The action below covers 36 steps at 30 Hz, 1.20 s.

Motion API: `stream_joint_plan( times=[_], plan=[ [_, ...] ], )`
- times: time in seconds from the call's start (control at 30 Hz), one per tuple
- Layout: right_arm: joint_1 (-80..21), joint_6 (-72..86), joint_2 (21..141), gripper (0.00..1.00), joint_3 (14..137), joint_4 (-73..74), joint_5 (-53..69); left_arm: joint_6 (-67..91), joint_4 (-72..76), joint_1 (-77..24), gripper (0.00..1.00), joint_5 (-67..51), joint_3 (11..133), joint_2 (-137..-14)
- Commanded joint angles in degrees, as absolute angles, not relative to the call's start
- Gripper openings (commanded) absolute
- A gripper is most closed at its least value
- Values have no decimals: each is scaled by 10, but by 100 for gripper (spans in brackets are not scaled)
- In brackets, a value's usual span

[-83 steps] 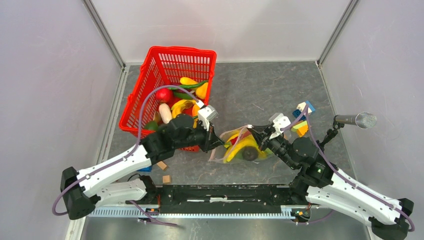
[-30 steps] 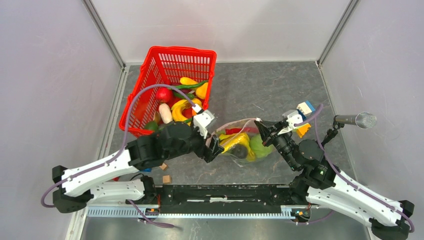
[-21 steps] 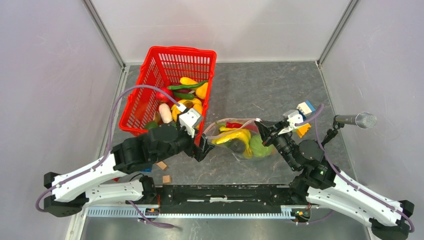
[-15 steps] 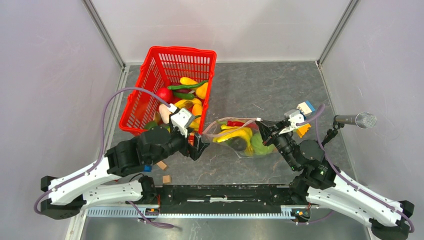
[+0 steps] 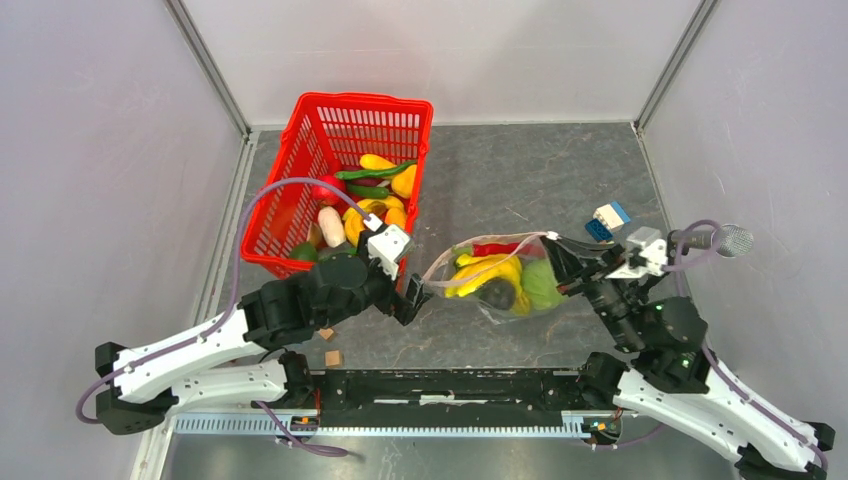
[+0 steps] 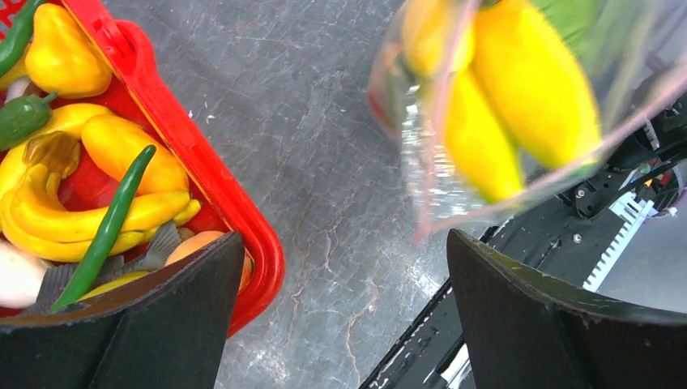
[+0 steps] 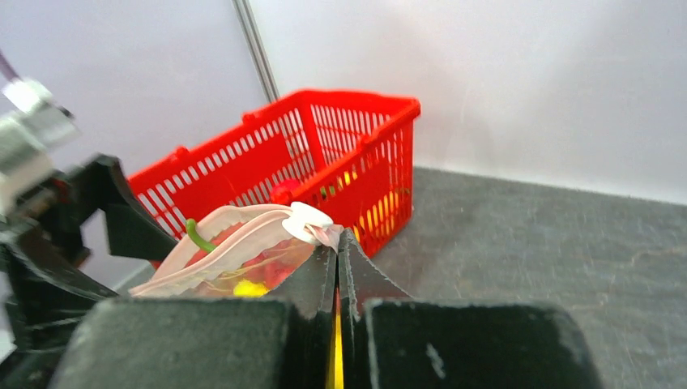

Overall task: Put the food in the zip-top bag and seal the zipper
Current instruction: Adjust the zipper food storage bag at the center of the board.

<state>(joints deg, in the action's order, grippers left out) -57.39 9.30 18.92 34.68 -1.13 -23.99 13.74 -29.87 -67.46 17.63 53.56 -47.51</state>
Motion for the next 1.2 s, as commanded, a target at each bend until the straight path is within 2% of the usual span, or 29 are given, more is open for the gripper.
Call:
stream_joint_plan(
  times=[0.0,0.27,0.5,0.6,0.73,0.77,0.83,0.9,1.1,1.17],
  plan=[
    [-575,76,156,0,406,-55,-217,79,-231,-666,100,113,548,-493],
    [-575,84,142,0,401,-43,-226,90,-77,-645,99,-44,507,-488],
    [-575,82,145,0,399,-42,-231,97,-58,-642,99,-116,496,-492],
    [-575,84,147,0,396,-43,-231,93,-69,-642,92,-123,502,-495],
    [-575,84,149,0,394,-44,-234,90,-81,-642,74,-132,520,-505],
    [-575,85,149,0,392,-44,-237,90,-84,-642,73,-137,523,-508],
    [-575,84,149,0,390,-44,-243,89,-89,-642,76,-146,530,-510],
    [-575,84,150,0,389,-45,-246,88,-90,-642,86,-153,533,-508],
    [-575,84,160,0,390,-45,-250,100,-72,-642,86,-153,528,-513],
    [-575,85,165,0,390,-47,-250,106,-68,-642,82,-158,526,-524]
  ],
)
